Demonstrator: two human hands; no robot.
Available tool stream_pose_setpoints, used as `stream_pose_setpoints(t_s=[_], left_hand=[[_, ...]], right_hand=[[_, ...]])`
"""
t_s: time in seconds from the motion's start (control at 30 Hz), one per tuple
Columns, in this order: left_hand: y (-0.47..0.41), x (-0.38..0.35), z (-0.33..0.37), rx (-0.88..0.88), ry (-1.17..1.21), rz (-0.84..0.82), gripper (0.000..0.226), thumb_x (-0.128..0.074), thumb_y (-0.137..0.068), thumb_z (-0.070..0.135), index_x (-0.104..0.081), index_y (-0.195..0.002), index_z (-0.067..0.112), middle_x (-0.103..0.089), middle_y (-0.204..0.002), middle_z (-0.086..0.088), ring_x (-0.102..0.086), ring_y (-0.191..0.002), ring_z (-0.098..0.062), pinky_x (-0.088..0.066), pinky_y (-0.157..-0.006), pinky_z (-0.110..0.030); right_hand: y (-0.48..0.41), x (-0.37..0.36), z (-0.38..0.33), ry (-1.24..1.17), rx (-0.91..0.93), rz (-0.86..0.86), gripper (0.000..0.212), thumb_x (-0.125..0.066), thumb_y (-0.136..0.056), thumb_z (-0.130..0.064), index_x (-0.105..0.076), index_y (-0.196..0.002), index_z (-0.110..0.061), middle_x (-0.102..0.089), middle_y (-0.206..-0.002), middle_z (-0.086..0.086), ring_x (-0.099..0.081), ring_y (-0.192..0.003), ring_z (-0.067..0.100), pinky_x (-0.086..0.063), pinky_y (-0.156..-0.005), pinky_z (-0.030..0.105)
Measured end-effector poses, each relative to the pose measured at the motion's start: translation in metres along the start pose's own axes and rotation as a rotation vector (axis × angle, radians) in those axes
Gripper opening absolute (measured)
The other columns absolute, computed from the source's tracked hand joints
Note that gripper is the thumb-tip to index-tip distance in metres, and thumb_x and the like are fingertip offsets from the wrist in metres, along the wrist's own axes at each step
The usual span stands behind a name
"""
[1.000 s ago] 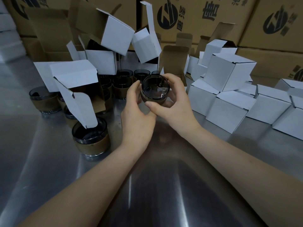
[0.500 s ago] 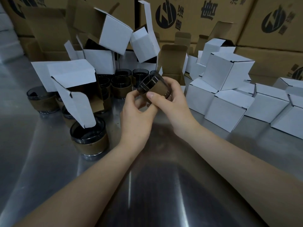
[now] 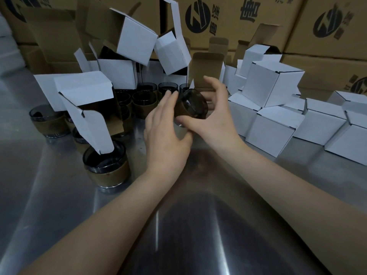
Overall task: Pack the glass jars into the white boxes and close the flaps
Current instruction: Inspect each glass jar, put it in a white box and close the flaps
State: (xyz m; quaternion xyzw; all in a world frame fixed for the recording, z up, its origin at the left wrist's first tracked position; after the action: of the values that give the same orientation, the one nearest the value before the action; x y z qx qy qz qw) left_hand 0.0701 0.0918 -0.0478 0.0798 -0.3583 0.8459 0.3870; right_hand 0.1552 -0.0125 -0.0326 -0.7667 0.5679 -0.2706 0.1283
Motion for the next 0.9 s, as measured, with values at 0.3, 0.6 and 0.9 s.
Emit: stream_pose_setpoints(t_s=[0.3, 0.6, 0.9], left_hand=[[0.0, 0.003, -0.005, 0.059, 0.039, 0.011, 0.075, -0.071, -0.084, 0.019, -0.034, -0.149, 0.03, -0.046, -0.145, 0.008, -0.029, -0.138, -0.008, -0.032, -0.114, -0.043], [0.001, 0.005, -0.005, 0.076, 0.131, 0.025, 0.071, -0.077, -0.077, 0.015, -0.042, -0.138, 0.029, -0.055, -0.135, 0.014, -0.044, -0.132, -0.01, -0.041, -0.107, -0.041], [0.001, 0.004, -0.004, 0.063, 0.185, 0.021, 0.071, -0.074, -0.077, 0.007, -0.041, -0.137, 0.025, -0.056, -0.135, 0.011, -0.046, -0.131, -0.007, -0.041, -0.108, -0.037]], right_hand=[[0.006, -0.003, -0.02, 0.153, 0.19, 0.002, 0.09, -0.084, -0.069, -0.024, -0.03, -0.141, -0.032, -0.045, -0.117, -0.033, -0.046, -0.125, 0.014, -0.043, -0.104, 0.042], [0.014, -0.003, -0.035, 0.172, 0.314, 0.002, 0.078, -0.078, -0.074, -0.003, -0.038, -0.141, -0.013, -0.048, -0.133, -0.009, -0.044, -0.131, 0.023, -0.039, -0.109, 0.041], [0.016, -0.004, -0.039, 0.257, 0.39, 0.022, 0.073, -0.075, -0.073, 0.001, -0.043, -0.138, -0.008, -0.05, -0.135, 0.006, -0.044, -0.127, 0.024, -0.038, -0.108, 0.04]])
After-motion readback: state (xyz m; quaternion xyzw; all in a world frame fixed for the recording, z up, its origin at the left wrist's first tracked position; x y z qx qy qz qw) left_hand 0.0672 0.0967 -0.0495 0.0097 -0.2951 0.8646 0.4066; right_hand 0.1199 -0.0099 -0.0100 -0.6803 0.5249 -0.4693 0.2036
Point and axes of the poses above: each hand's wrist, its own y-axis away from the middle knuckle, its own x-axis out of the back of the hand, z = x × y, the point moved 8 cm from there along -y, towards the middle knuckle
